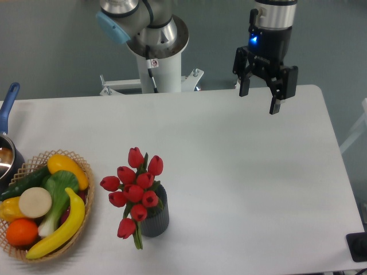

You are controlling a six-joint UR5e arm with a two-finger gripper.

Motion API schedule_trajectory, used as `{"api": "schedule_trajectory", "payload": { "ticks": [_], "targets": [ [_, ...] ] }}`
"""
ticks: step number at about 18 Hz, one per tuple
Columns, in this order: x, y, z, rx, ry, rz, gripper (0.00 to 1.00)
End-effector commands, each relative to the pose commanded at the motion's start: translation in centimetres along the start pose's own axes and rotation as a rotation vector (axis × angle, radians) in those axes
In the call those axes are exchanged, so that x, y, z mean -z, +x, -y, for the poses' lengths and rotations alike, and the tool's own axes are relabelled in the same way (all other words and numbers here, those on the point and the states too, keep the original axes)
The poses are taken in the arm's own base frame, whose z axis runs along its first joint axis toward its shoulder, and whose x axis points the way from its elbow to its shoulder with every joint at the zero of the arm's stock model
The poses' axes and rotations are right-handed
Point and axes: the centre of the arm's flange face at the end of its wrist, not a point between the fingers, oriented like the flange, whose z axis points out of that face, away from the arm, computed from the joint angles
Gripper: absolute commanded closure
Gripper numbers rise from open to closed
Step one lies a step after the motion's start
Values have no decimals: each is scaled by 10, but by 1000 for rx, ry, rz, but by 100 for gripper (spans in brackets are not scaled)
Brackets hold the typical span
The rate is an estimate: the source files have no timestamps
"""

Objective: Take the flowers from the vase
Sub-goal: 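Open the gripper wide above the table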

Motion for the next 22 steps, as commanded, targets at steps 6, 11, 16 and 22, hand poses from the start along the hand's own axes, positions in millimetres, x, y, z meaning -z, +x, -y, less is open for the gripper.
{"api": "schedule_trajectory", "payload": {
  "ticks": [6,11,16,22],
  "targets": [
    [-5,4,3,-7,7,-10,0],
    [-13,15,10,55,88,-13,0],
    [-18,20,15,183,133,13,0],
    [-29,22,21,356,295,-21,0]
  ]
}}
